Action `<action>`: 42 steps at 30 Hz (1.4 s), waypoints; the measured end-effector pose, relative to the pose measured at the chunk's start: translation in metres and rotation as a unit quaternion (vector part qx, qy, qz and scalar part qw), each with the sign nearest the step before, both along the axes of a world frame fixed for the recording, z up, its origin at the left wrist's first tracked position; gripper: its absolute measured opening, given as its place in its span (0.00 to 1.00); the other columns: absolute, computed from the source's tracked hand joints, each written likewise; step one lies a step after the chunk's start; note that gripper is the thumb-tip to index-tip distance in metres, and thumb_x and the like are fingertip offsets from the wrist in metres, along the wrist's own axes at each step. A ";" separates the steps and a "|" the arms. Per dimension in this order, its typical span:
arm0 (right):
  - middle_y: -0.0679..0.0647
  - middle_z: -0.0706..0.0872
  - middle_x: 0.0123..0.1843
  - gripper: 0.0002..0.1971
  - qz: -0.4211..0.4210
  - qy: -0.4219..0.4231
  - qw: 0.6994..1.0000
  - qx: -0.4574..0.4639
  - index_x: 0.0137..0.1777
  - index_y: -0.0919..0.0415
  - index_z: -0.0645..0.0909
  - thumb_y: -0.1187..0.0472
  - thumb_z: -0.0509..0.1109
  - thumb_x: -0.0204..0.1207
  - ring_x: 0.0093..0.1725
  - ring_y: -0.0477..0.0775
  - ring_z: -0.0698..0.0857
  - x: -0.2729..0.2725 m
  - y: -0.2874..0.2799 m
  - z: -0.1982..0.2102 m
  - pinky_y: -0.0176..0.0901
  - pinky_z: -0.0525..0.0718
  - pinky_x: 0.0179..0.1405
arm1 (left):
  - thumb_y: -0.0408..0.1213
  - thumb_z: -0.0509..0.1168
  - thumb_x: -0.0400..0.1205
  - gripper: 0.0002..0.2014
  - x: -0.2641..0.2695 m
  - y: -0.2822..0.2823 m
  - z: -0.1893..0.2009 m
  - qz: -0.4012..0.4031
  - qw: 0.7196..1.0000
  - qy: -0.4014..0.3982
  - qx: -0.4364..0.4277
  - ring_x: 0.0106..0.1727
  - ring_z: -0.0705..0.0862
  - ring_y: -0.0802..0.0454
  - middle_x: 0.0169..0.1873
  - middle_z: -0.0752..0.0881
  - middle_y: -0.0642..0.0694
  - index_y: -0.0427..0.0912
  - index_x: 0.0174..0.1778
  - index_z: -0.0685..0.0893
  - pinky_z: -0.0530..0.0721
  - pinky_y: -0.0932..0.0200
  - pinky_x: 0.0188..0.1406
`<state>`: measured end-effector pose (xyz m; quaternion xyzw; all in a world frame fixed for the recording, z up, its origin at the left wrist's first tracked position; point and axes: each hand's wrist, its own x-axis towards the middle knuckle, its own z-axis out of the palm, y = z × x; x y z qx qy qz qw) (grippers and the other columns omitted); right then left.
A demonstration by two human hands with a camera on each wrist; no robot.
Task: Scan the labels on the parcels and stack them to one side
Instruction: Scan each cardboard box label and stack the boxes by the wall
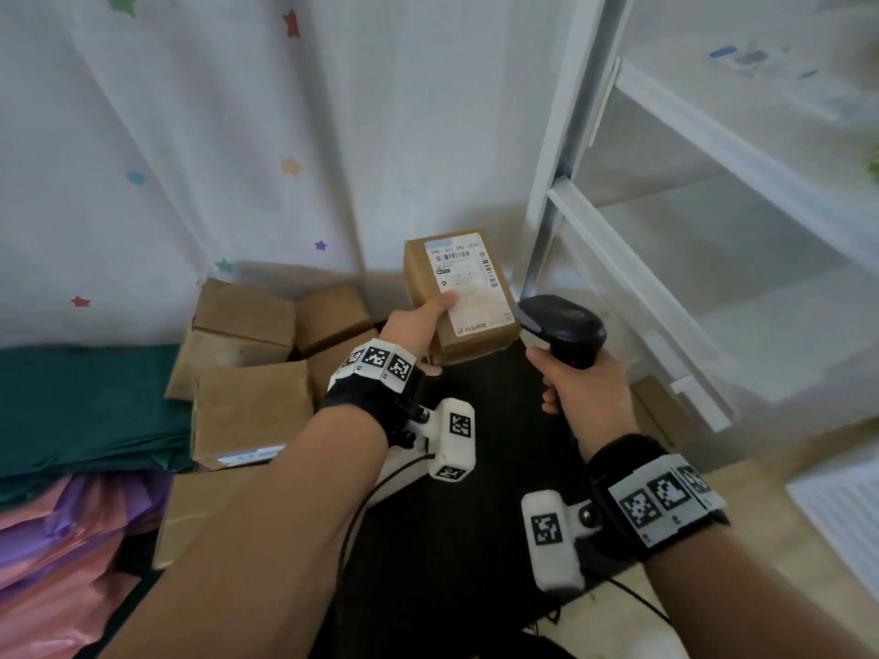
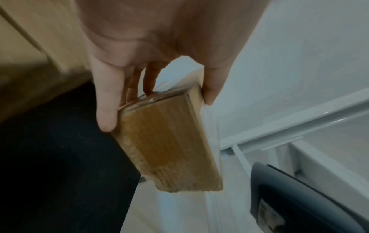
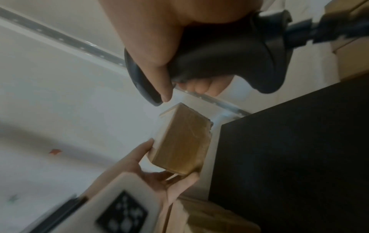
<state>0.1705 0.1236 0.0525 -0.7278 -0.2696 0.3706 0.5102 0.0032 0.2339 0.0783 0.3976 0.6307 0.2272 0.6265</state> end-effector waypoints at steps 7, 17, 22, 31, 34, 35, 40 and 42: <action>0.46 0.82 0.20 0.09 0.012 -0.015 0.999 -0.045 0.38 0.54 0.84 0.50 0.78 0.71 0.20 0.41 0.81 0.040 0.027 -0.033 0.32 0.81 0.22 | 0.56 0.65 0.79 0.34 0.065 0.052 -0.055 0.012 0.995 0.065 -0.078 0.60 0.83 0.37 0.64 0.82 0.38 0.37 0.75 0.70 0.82 0.40 0.61; 0.49 0.85 0.25 0.09 0.014 -0.026 0.993 -0.111 0.43 0.54 0.84 0.49 0.77 0.73 0.23 0.41 0.84 0.065 0.029 -0.052 0.35 0.83 0.25 | 0.38 0.63 0.83 0.25 0.087 0.066 -0.104 0.043 0.988 0.142 -0.037 0.67 0.79 0.35 0.69 0.77 0.33 0.34 0.76 0.67 0.80 0.45 0.66; 0.50 0.85 0.27 0.10 0.024 -0.019 0.993 -0.113 0.46 0.56 0.84 0.50 0.76 0.73 0.25 0.43 0.85 0.062 0.033 -0.053 0.48 0.92 0.38 | 0.32 0.62 0.82 0.22 0.103 0.073 -0.112 -0.023 0.992 0.124 -0.002 0.67 0.80 0.33 0.67 0.79 0.30 0.29 0.72 0.73 0.80 0.42 0.67; 0.50 0.87 0.30 0.09 0.042 -0.028 0.995 -0.088 0.47 0.57 0.84 0.52 0.76 0.75 0.25 0.43 0.85 0.059 0.034 -0.053 0.44 0.90 0.35 | 0.37 0.62 0.83 0.24 0.089 0.052 -0.082 -0.041 0.963 0.228 0.141 0.68 0.79 0.46 0.70 0.78 0.42 0.41 0.76 0.70 0.72 0.63 0.51; 0.51 0.89 0.33 0.09 0.052 -0.008 0.997 -0.062 0.49 0.57 0.85 0.54 0.77 0.74 0.25 0.42 0.85 0.053 0.038 -0.049 0.43 0.87 0.32 | 0.35 0.62 0.83 0.19 0.066 0.027 -0.050 -0.011 0.947 0.219 0.236 0.66 0.79 0.51 0.67 0.81 0.46 0.44 0.71 0.77 0.71 0.65 0.58; 0.51 0.89 0.35 0.09 0.062 -0.006 0.996 -0.057 0.50 0.56 0.85 0.54 0.77 0.74 0.26 0.42 0.85 0.049 0.040 -0.047 0.41 0.86 0.30 | 0.36 0.62 0.83 0.18 0.056 0.016 -0.039 -0.002 0.937 0.227 0.264 0.65 0.80 0.53 0.66 0.82 0.48 0.46 0.69 0.78 0.71 0.65 0.59; 0.50 0.86 0.27 0.08 0.109 0.011 0.993 -0.033 0.46 0.56 0.85 0.54 0.77 0.73 0.21 0.42 0.83 0.025 0.044 -0.039 0.42 0.85 0.27 | 0.34 0.62 0.82 0.14 -0.003 -0.042 -0.008 0.035 0.882 0.317 0.347 0.61 0.81 0.51 0.60 0.83 0.46 0.45 0.63 0.82 0.75 0.61 0.63; 0.49 0.85 0.26 0.08 0.122 0.015 0.992 -0.033 0.46 0.56 0.85 0.53 0.78 0.73 0.21 0.42 0.84 0.013 0.044 -0.038 0.40 0.84 0.25 | 0.34 0.61 0.82 0.13 -0.024 -0.067 -0.012 0.023 0.866 0.371 0.334 0.60 0.80 0.48 0.59 0.82 0.44 0.44 0.62 0.82 0.73 0.63 0.60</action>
